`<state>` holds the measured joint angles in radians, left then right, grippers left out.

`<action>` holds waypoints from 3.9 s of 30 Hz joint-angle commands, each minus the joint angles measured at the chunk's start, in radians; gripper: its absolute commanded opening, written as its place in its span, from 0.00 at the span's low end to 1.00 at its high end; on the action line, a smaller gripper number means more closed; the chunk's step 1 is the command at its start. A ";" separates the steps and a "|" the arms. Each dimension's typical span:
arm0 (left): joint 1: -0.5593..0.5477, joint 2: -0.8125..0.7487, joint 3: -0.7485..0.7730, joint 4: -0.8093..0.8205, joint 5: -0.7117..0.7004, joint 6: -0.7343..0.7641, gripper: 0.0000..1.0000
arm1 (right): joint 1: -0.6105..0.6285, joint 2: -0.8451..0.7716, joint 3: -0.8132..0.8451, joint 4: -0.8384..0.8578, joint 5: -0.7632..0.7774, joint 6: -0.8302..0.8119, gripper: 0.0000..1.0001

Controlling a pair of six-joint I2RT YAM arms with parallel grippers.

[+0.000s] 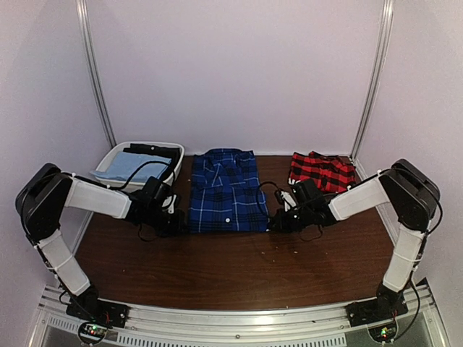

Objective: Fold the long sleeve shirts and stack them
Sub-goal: Pick up the 2/3-rectangle-folded shirt from the center of the board, then fold the 2/3-rectangle-folded shirt at the center of the board.

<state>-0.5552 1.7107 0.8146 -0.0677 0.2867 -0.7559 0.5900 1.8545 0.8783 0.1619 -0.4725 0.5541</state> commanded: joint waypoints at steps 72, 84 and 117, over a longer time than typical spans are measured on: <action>0.003 0.110 0.319 -0.077 -0.054 0.029 0.00 | -0.143 -0.095 -0.026 0.061 0.031 0.167 0.00; 0.037 0.175 0.406 -0.084 -0.075 0.082 0.00 | -0.193 -0.106 0.007 0.048 0.057 0.154 0.00; -0.100 0.434 0.754 -0.207 -0.004 0.152 0.09 | 0.030 0.182 0.496 -0.335 0.228 -0.152 0.35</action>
<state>-0.6628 2.0434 1.4712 -0.2600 0.2749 -0.6357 0.6476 1.9892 1.3094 -0.1295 -0.2565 0.4408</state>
